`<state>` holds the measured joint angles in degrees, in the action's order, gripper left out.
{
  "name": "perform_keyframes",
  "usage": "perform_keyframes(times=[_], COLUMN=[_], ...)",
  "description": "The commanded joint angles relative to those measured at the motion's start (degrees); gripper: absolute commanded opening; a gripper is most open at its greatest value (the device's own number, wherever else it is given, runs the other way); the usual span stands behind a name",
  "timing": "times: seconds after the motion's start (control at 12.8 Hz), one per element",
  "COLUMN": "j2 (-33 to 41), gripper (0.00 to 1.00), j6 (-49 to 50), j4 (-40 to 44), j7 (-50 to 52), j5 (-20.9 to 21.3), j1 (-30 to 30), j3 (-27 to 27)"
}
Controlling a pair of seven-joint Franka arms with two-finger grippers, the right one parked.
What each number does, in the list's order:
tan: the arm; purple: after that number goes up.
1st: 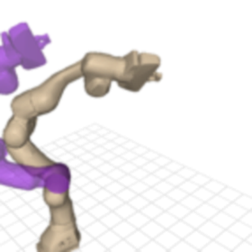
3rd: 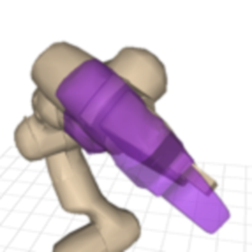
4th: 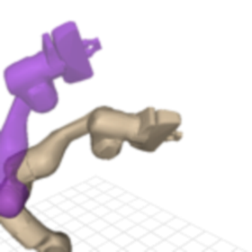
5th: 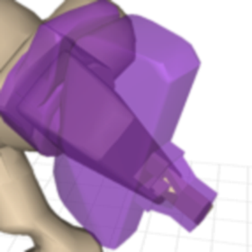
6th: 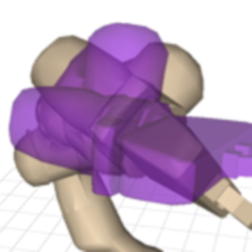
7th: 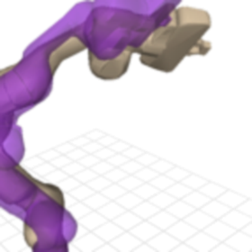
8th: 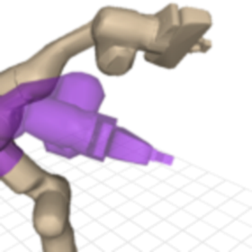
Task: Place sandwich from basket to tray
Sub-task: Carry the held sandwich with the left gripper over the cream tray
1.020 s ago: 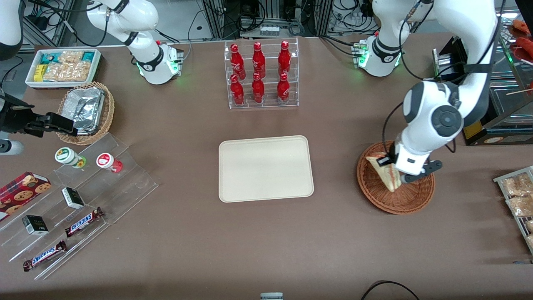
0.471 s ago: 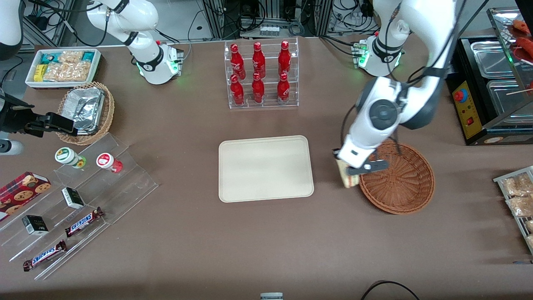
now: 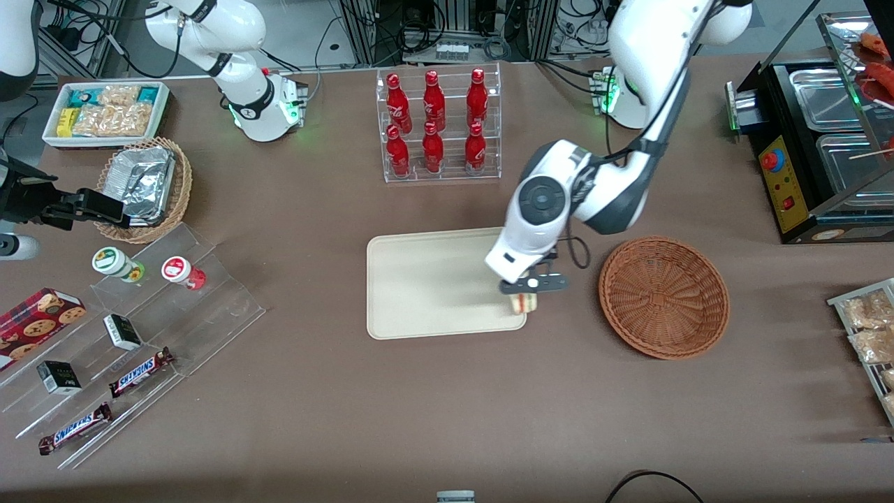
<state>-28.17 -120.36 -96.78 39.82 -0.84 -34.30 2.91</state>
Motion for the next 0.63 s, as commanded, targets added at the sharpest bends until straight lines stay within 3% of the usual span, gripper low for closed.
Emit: perform_keyframes(times=[0.0,0.55], j2=[-6.3,-15.2], gripper=[0.00,0.00], j6=[2.3,3.9], j4=[9.0,19.9], j7=[4.6,9.7], j5=[-0.3,-0.1], j1=[-4.4,-10.3], j3=[-0.8,-0.8])
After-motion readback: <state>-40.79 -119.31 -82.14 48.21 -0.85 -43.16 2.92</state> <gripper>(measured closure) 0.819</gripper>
